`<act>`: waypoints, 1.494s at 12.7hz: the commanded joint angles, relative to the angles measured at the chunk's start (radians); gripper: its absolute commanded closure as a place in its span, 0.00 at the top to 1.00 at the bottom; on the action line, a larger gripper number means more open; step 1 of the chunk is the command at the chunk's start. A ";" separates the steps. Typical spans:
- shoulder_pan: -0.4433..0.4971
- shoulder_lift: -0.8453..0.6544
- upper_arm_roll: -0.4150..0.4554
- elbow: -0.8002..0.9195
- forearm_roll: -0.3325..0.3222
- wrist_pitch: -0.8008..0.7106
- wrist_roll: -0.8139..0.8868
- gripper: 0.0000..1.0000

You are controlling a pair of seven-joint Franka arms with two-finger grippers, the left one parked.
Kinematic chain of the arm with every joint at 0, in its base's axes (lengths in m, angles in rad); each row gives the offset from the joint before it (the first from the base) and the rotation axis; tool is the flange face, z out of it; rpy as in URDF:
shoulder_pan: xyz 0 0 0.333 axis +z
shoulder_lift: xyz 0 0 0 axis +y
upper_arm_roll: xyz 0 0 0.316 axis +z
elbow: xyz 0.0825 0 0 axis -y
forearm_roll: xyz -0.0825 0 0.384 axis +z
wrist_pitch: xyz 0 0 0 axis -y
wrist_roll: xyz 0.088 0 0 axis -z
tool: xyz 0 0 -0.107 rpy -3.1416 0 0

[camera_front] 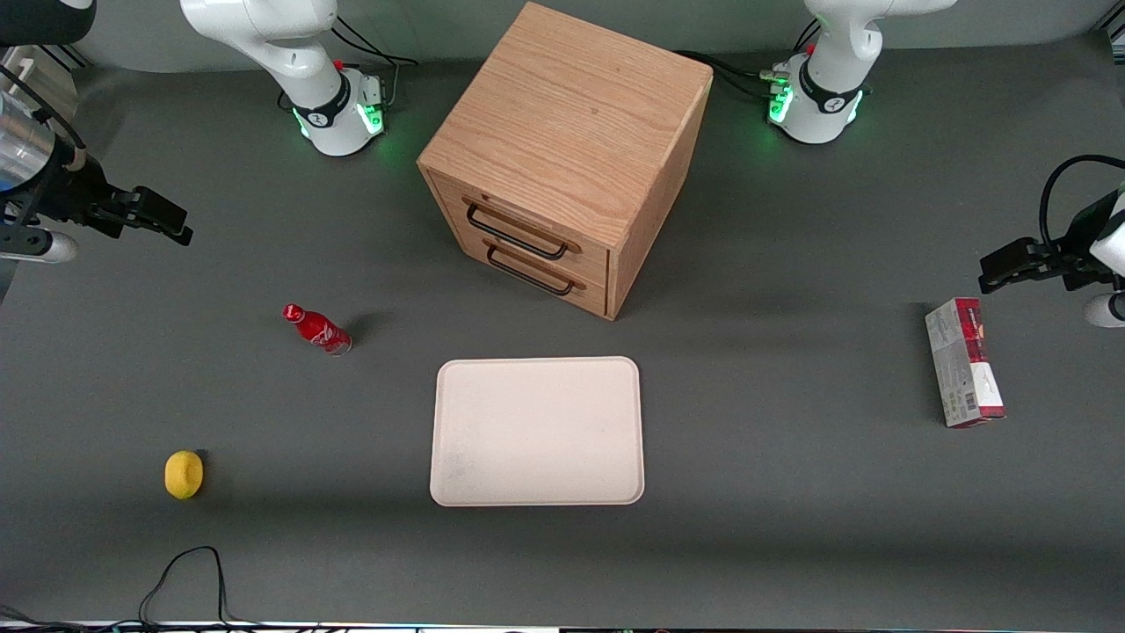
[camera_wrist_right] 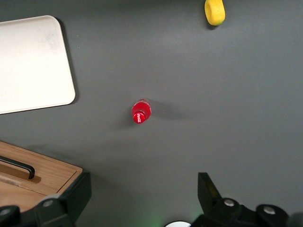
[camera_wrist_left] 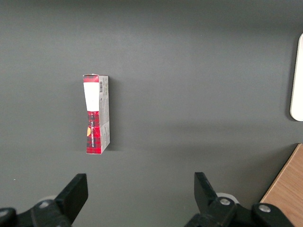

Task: Open upper drawer
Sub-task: 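Move the right gripper to the upper drawer's black handle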

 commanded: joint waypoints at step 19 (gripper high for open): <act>0.009 0.341 0.624 0.284 0.069 -0.016 -0.256 1.00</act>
